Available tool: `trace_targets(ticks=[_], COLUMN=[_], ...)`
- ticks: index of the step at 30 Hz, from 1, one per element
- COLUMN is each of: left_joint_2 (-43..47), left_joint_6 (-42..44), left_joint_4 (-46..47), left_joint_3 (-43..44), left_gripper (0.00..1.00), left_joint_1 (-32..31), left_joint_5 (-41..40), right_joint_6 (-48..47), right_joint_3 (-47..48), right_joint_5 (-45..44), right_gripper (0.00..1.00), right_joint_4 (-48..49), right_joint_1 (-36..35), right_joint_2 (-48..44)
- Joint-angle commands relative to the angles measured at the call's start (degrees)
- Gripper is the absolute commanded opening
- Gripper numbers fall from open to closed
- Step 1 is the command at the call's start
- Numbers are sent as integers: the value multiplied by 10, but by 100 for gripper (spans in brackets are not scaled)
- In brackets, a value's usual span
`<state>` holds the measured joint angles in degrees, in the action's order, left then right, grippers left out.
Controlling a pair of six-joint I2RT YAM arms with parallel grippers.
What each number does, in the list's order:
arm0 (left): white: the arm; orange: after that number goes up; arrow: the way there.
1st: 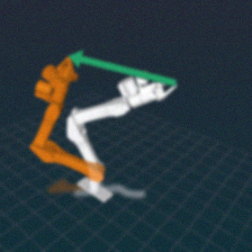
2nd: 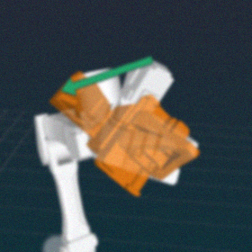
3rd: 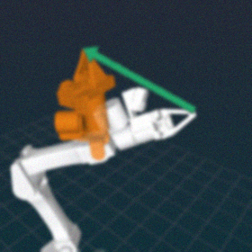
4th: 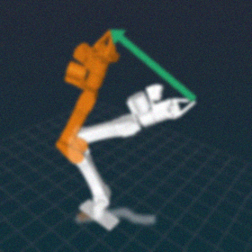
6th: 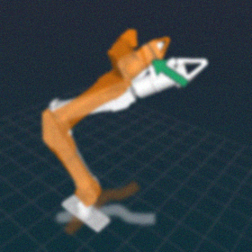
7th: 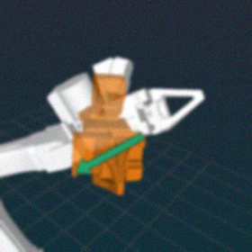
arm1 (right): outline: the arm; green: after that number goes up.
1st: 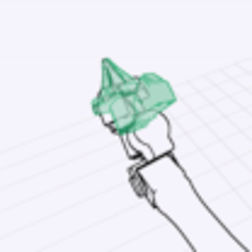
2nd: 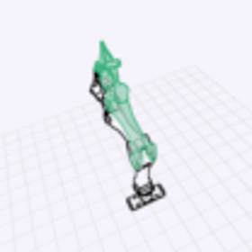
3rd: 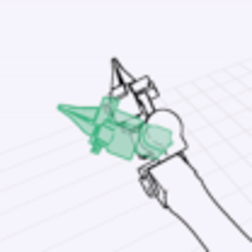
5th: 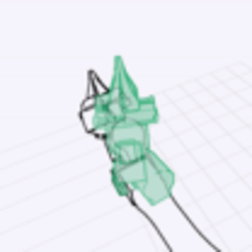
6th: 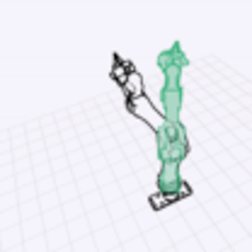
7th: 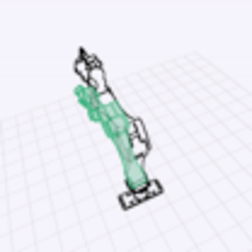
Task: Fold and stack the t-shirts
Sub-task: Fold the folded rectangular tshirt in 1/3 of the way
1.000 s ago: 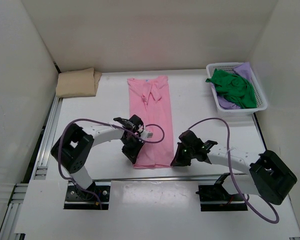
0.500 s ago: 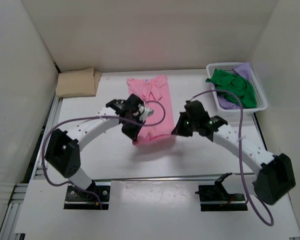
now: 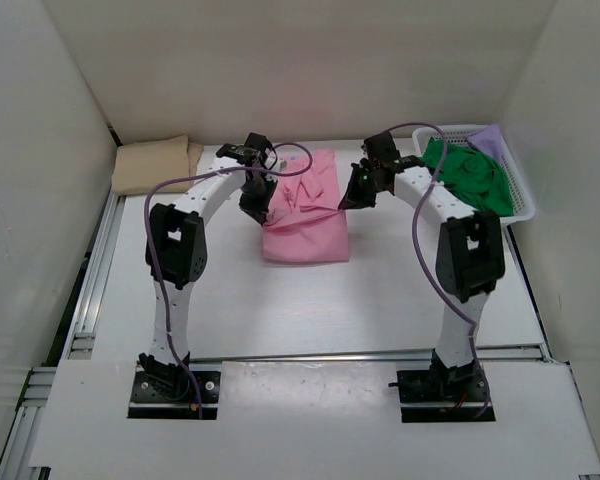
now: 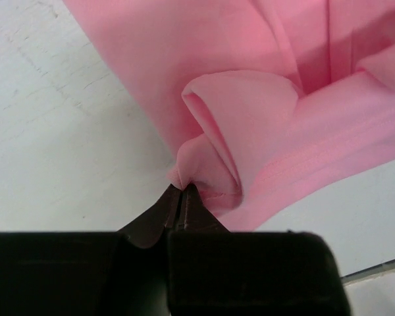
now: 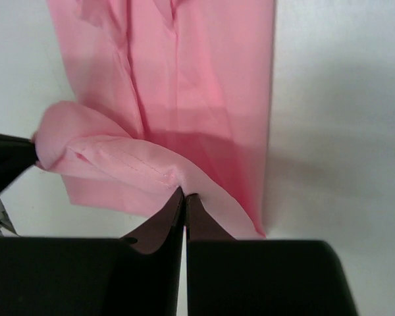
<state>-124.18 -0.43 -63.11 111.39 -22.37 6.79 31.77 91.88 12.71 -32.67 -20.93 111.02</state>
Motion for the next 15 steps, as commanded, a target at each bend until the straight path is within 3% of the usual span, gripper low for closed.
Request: trace_targets(ticks=[1,7,12,14,15], left_joint_2=[2,-30,-64,-78,-84], left_joint_6=[4,4,4,4,4], left_joint_4=[-4,60,94,110,120], left_joint_3=[29,44,74,80,96], left_gripper=[10,14,24,45,53], left_joint_1=[0,6,24,24,29], left_joint_5=[-10,-43,-43,-43,-43], right_joint_6=[-36,-29,-10,3,11], right_joint_3=[79,153,204,231,243], right_joint_5=[34,61,61,55,55], right_gripper=[0,0,13,27,40], right_joint_4=[-40,-40,-40,-34,-34], right_joint_1=[12,30,41,54,54], right_joint_2=[55,133,190,208,213])
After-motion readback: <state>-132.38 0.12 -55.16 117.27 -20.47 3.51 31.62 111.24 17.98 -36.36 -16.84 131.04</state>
